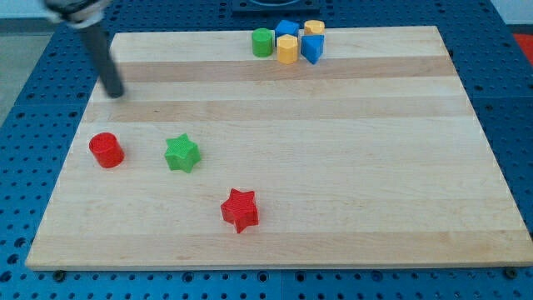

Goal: Point your arm to red circle

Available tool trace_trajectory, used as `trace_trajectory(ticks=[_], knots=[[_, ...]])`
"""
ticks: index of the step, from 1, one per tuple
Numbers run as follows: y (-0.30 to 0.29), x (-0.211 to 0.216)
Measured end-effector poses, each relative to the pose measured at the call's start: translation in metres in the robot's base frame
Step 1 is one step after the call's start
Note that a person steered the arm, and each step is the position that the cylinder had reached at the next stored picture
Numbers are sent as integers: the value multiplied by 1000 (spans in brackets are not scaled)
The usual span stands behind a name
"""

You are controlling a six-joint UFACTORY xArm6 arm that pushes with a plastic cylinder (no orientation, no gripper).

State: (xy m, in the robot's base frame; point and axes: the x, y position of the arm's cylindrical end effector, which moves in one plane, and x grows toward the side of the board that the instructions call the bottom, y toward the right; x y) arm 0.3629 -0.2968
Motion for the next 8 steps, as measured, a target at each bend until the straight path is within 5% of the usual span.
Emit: trace_trajectory(ticks=[2,4,8], knots=[[-8,16],[-8,76],[-7,90]])
